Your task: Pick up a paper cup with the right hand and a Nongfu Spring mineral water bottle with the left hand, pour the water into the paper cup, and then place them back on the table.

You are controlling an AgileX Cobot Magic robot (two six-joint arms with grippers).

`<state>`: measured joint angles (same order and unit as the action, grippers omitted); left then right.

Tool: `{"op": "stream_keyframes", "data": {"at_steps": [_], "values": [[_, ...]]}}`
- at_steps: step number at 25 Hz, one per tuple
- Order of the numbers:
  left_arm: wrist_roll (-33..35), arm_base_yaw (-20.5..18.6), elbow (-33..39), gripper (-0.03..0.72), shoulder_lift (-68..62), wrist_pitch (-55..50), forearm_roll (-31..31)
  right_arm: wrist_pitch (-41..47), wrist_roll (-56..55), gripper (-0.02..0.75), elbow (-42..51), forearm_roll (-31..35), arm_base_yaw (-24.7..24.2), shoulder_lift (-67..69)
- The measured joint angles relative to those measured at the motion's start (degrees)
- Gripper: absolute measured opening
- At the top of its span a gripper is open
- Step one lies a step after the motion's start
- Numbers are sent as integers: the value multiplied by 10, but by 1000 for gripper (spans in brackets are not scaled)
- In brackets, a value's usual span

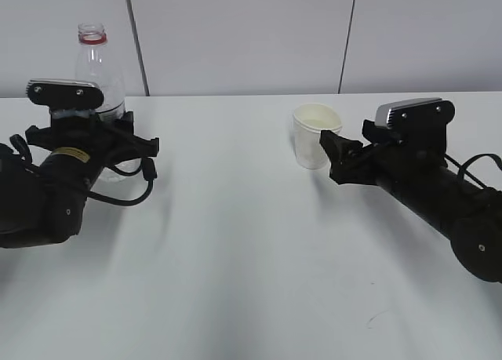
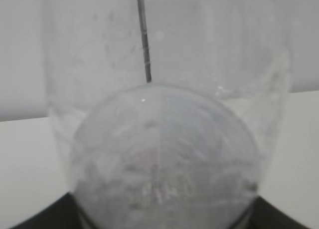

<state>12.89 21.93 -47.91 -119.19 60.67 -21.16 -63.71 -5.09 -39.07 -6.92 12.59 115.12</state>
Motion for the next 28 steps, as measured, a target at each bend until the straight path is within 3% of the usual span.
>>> {"op": "stream_keyframes", "data": {"at_steps": [16, 23, 28], "values": [[-8, -3, -33, 340, -49, 13, 20, 0, 0, 592, 4, 0, 0, 0], [-8, -3, -33, 461, -52, 21, 20, -3, 0, 591, 4, 0, 0, 0], [-8, -3, -33, 486, -52, 22, 19, -3, 0, 591, 4, 0, 0, 0]]}}
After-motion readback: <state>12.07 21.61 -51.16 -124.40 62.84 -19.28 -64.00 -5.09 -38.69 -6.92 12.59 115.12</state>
